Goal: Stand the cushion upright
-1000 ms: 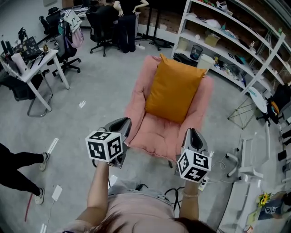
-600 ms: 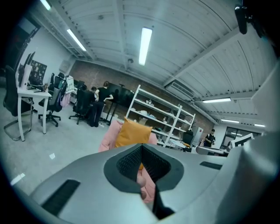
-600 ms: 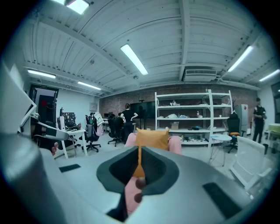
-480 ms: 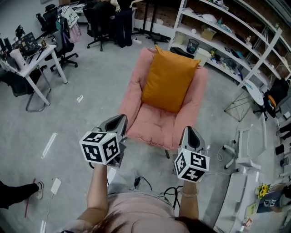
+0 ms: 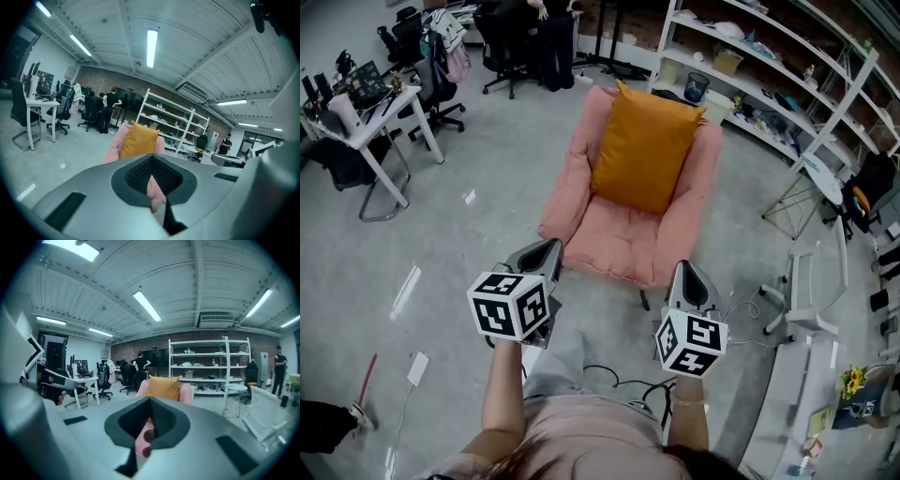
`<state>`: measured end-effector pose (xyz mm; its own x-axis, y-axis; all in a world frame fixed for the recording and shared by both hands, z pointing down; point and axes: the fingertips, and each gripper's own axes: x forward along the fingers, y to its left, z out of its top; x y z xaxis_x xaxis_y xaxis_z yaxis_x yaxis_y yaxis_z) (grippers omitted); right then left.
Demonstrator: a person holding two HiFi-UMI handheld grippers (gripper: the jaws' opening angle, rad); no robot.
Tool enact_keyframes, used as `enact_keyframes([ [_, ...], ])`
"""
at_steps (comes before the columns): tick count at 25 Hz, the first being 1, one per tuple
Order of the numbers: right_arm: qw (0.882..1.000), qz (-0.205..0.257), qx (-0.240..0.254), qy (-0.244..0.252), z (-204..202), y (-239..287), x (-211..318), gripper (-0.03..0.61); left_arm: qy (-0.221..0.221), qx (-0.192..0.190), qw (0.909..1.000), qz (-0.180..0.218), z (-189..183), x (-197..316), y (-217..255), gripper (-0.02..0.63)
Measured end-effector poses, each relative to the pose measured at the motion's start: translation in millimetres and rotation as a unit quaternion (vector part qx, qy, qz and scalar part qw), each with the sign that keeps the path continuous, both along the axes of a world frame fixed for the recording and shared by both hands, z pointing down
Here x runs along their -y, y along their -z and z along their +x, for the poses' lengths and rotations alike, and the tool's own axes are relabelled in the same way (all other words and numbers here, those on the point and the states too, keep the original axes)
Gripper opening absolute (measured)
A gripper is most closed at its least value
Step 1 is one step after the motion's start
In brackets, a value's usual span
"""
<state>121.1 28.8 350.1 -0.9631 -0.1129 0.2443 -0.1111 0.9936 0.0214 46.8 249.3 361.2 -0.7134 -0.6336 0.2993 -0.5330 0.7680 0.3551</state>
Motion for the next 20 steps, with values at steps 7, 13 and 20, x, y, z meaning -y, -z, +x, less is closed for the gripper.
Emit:
enact_keyframes([
  [7,1.0,-0.014,-0.005,-0.002,47,-2,0,0.017,-0.013,-0.001,0.9995,-0.027,51,8,1,-0.002],
  [13,1.0,-0.015,-0.009,-0.007,86,-11,-7,0.017,-0.013,0.006,0.9986,-0.052,86,5,1,-0.002],
  [20,0.999,-0.018,-0.012,-0.024,132,-23,-9,0.017,-0.023,0.025,0.9967,-0.075,122,8,0,-0.002],
])
